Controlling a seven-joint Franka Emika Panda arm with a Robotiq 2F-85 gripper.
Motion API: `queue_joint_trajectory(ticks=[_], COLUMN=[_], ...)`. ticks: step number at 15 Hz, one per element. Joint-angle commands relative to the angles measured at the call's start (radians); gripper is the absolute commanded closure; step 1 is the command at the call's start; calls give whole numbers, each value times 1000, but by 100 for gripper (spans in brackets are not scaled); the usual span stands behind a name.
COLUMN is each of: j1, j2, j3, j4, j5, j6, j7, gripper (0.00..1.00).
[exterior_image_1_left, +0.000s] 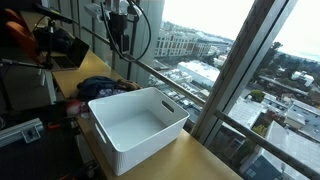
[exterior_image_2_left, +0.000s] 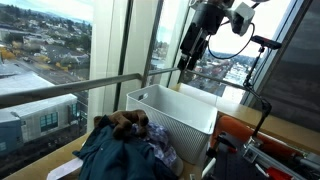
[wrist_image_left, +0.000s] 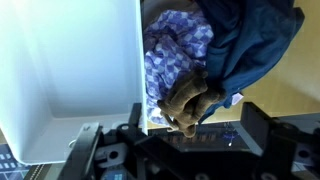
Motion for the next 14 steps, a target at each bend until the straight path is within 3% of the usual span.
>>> queue_joint_trajectory(ticks=[1,7,14], j1=[11,43,134], j2=[9,69,232], j3=[7,35,112], j4=[4,-84,-109], j5=[50,85,21], j6=[-46,138,375], j7=[-56,-58,3], gripper=[0,0,0])
